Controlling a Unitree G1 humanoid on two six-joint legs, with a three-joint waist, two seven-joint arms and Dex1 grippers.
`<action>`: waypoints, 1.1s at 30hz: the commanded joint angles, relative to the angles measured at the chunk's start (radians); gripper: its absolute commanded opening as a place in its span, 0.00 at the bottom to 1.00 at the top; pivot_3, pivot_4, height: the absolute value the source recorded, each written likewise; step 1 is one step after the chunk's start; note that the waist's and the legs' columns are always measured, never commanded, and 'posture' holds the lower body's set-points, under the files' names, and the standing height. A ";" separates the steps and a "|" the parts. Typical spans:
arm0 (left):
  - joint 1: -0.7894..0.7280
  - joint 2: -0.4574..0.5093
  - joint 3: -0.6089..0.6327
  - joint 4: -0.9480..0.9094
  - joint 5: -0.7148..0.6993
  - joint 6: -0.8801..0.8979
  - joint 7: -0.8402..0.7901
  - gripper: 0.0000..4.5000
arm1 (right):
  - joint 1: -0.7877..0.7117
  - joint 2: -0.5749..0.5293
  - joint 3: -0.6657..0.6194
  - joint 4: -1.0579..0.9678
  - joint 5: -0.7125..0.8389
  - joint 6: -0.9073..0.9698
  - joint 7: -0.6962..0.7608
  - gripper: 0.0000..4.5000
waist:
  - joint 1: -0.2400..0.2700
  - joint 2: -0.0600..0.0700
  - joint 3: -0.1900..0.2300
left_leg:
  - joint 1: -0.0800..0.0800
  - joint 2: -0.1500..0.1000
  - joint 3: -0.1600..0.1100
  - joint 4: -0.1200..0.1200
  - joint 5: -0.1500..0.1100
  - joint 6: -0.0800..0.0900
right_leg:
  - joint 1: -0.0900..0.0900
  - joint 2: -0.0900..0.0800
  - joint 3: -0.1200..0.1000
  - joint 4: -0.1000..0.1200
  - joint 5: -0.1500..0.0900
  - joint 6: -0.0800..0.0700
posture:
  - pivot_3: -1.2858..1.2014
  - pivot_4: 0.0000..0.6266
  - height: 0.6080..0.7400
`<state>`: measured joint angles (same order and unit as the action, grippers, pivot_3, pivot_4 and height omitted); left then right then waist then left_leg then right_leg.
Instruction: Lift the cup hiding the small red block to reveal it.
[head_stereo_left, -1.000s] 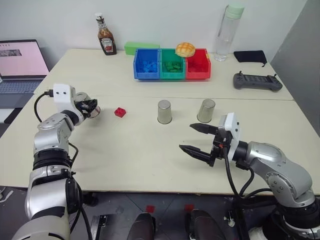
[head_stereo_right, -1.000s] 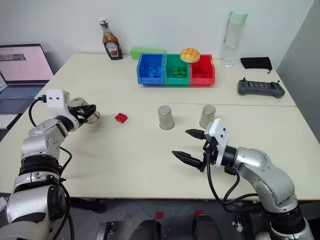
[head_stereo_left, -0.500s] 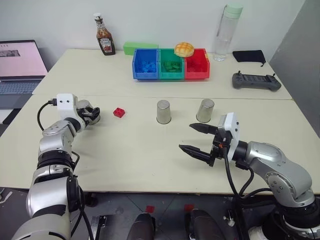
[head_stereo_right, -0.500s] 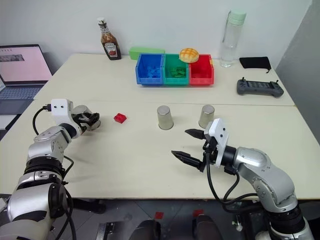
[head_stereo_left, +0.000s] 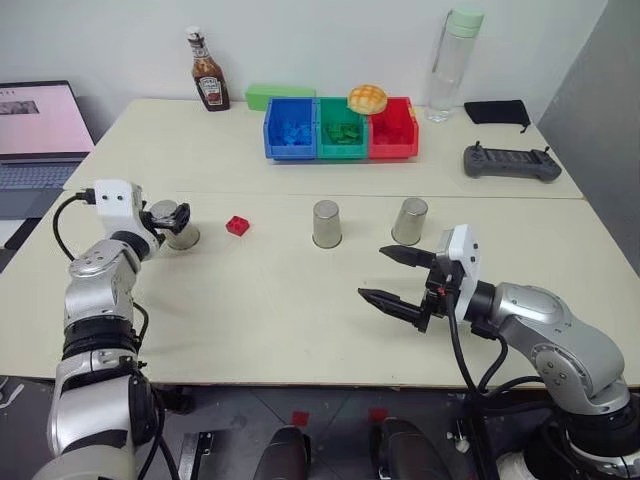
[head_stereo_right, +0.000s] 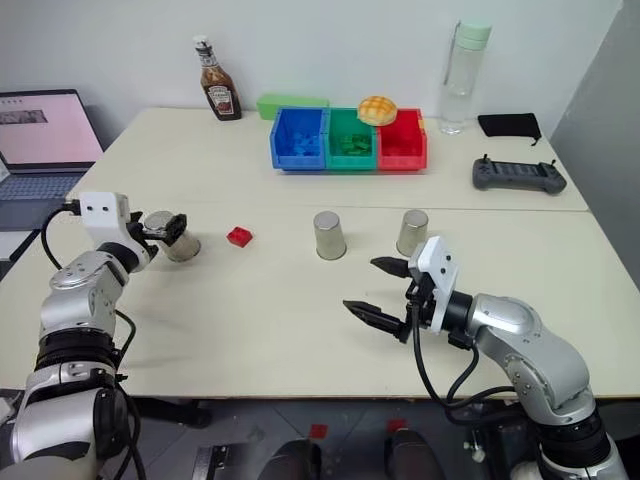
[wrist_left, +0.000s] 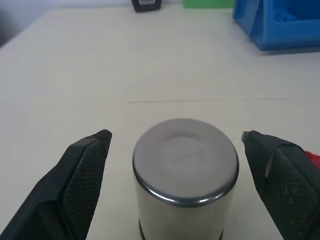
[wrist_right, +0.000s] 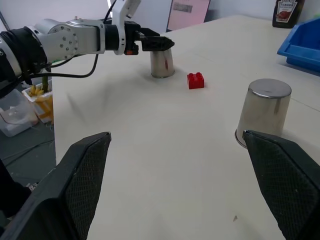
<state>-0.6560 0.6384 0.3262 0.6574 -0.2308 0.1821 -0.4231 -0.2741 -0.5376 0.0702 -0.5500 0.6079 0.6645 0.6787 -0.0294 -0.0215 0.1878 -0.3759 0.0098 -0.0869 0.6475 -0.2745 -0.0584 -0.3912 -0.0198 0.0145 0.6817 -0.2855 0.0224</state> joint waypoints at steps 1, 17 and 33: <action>0.040 0.001 0.031 -0.198 -0.042 -0.003 -0.005 0.99 | -0.016 0.004 -0.019 -0.038 0.012 -0.020 -0.001 1.00 | 0.000 0.000 0.000 | 0.000 0.000 0.000 0.000 0.000 0.000 | 0.000 0.000 0.000 0.000 0.000 0.000 | 0.52 0.24 1.00; 0.606 0.260 0.164 -0.955 -0.232 0.473 -0.223 0.99 | -0.070 -0.041 -0.037 -0.053 0.076 0.076 -0.014 1.00 | -0.001 0.000 0.000 | 0.005 0.002 0.001 -0.002 0.000 0.001 | 0.003 0.001 0.002 -0.001 -0.001 0.001 | 0.52 0.24 1.00; 0.670 0.228 0.225 -0.978 -0.283 0.491 -0.237 0.99 | -0.103 -0.062 0.024 0.068 -0.026 -0.008 0.077 1.00 | -0.001 0.000 0.000 | 0.007 0.002 0.004 -0.003 0.000 0.001 | 0.003 0.001 0.004 -0.001 0.000 0.000 | 0.52 0.24 1.00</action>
<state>0.0115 0.8680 0.5165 -0.2865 -0.5085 0.6896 -0.6500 -0.3678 -0.6011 0.0999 -0.4668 0.5875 0.6854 0.7409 -0.0307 -0.0216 0.1878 -0.3687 0.0121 -0.0824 0.6448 -0.2747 -0.0577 -0.3880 -0.0191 0.0190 0.6807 -0.2857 0.0225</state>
